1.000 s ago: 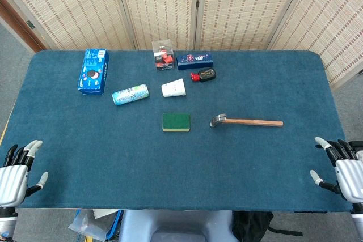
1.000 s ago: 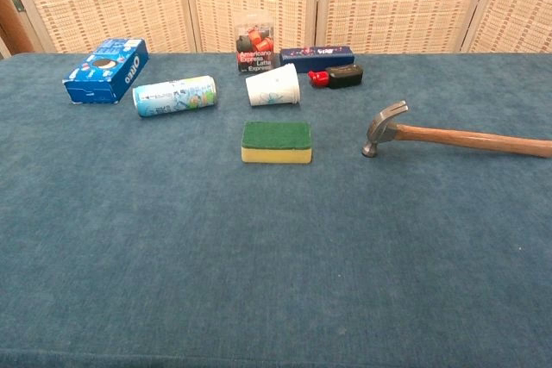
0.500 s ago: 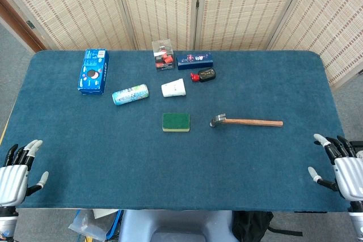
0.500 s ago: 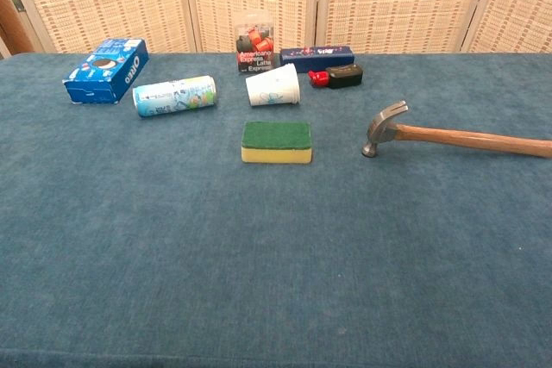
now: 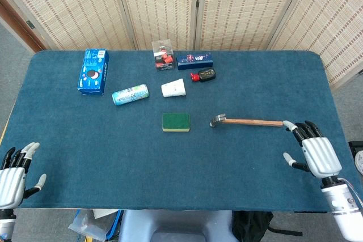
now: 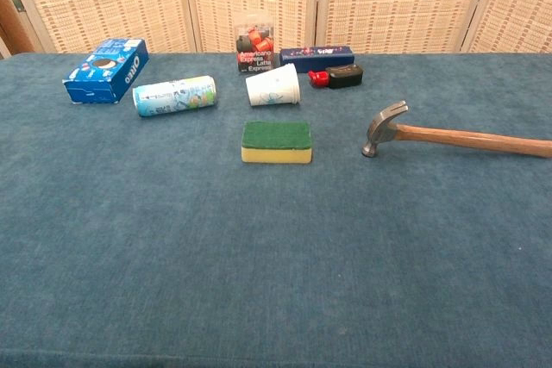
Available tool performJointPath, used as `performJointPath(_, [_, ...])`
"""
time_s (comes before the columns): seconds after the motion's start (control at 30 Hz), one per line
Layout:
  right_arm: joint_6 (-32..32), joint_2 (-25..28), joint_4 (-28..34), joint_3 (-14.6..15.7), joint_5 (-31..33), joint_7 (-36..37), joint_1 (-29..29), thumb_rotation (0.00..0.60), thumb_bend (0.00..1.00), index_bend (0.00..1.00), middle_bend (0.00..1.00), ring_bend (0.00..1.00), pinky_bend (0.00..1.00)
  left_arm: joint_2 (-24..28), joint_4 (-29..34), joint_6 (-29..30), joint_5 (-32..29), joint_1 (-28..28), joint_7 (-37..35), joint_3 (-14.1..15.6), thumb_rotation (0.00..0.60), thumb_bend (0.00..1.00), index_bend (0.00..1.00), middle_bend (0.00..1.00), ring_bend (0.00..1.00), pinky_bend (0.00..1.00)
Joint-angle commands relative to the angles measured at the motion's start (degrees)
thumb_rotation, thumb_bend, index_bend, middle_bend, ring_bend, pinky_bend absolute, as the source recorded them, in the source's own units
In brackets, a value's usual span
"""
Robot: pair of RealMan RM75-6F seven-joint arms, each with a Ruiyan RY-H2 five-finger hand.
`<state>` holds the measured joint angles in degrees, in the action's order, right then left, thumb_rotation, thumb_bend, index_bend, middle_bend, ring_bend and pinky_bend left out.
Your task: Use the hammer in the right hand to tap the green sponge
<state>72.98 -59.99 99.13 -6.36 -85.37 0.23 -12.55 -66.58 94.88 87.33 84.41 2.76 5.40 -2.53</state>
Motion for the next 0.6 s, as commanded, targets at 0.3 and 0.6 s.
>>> performJointPath(0.3, [-12.36,-8.87,-4.43,-5.14,9.88,-10.06,-11.99,0.6,0.28,0.26,0.29,0.17,0.12,-0.14,-0.71,0.19,-0.5,-0.64,-0.49,0.27,0.6,0.32,0.09,0.13,0.13,0.04])
performJointPath(0.6, [-19.16,-14.9,-11.37,-6.76,17.0,-13.73,-18.53,0.6,0.28,0.27,0.32,0.17,0.12,-0.18,-0.95,0.09,-0.66,-0.8,-0.67,0.3,0.6,0.32,0.09,0.13,0.13,0.04])
